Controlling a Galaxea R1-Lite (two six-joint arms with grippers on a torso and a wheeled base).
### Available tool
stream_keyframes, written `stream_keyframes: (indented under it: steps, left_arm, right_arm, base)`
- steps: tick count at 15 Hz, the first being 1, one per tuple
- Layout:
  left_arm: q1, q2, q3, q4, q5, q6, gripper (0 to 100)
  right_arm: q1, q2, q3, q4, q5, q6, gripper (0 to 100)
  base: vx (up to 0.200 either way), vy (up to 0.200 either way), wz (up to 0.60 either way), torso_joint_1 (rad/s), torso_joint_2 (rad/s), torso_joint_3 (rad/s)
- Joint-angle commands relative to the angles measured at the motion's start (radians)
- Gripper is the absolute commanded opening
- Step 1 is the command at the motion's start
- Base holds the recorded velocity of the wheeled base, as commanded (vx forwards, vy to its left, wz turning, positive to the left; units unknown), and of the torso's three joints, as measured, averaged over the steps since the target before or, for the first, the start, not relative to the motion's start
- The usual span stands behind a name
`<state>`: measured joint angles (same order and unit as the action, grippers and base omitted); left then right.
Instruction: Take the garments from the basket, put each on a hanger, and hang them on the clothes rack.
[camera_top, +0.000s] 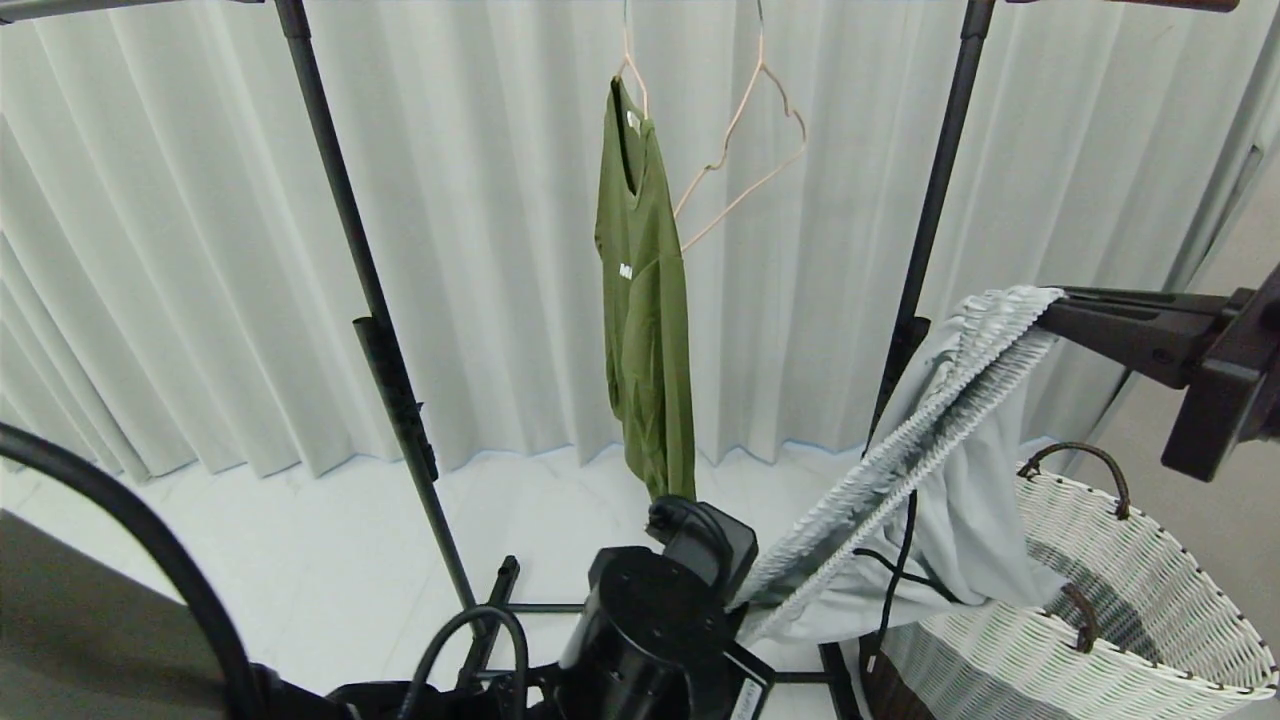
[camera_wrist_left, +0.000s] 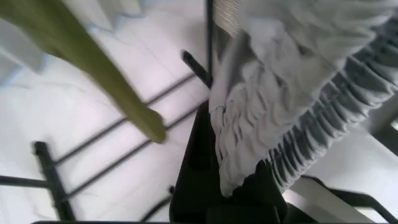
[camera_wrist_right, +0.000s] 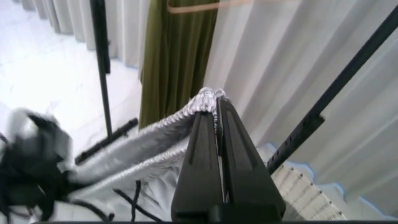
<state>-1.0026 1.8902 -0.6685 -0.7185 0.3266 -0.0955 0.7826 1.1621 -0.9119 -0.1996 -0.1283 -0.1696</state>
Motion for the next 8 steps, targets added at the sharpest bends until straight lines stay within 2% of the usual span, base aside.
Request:
stream_keyframes:
  steps: [1,4,7,8]
  left_arm:
    - [0.082,-0.158,-0.01,0.019,0.006,0.005,0]
    - [0.197,-0.344,-0.146,0.179,0.0,0.007,0]
    - [0.275,-0.465,-0.329,0.366,-0.006,0.01,0]
    - [0.302,-0.48,-0.382,0.398,-0.026,0.011,0]
  right_arm:
    - [0.024,0.027,-0.002,-0.003,-0.001,-0.019,0]
    - [0.044,0.076,-0.048,-0.067,-0.002,-0.051,0]
    - [0.043,0.137,-0.189,-0.07,-0.002,-0.077,0]
    - [0.04,0.156,-0.237,-0.07,-0.002,-0.09,0]
  base:
    - [0.0,0.0,0.0,0.0,0.0,0.0]
    - [0.0,0.0,0.0,0.0,0.0,0.0]
    - [0.0,0.0,0.0,0.0,0.0,0.0]
    - [0.0,0.0,0.0,0.0,0.0,0.0]
